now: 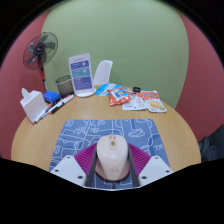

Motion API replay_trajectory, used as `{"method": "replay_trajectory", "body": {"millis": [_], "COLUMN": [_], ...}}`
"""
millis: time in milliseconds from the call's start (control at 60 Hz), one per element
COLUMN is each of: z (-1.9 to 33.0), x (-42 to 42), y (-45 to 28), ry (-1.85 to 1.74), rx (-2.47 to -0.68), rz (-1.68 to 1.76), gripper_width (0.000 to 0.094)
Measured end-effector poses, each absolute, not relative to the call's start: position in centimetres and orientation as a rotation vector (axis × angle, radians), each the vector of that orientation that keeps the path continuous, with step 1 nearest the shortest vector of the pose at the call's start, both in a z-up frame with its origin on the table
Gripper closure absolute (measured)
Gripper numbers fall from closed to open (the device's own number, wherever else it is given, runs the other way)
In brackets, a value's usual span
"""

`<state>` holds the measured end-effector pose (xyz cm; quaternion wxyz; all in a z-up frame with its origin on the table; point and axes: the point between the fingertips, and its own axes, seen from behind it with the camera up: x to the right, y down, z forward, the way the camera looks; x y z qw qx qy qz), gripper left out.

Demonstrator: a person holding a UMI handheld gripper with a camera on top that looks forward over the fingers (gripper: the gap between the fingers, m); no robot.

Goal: Arrange mouse

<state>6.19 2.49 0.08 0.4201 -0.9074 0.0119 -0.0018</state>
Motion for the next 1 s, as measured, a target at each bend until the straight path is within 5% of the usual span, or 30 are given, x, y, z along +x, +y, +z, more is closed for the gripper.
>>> {"method": "replay_trajectory", "body": {"millis": [50,133,183,583,1000], "z": [-0.1,0.8,2.0,15.8,20.1], "x": [6.3,6.1,6.1,4.0,1.6], "y": [2.2,1.5,0.9,-12.2,-25.3], "ry": [0.019,0.005,0.006,0.022,0.066], "rx": [-2.284,-2.282,-2.276,-2.148,-2.123], "rz": [-0.014,-0.012,-0.020,-0.136,-0.194], "gripper_width": [0.0335,0.0070,0.0123,0.0093,0.0094]}}
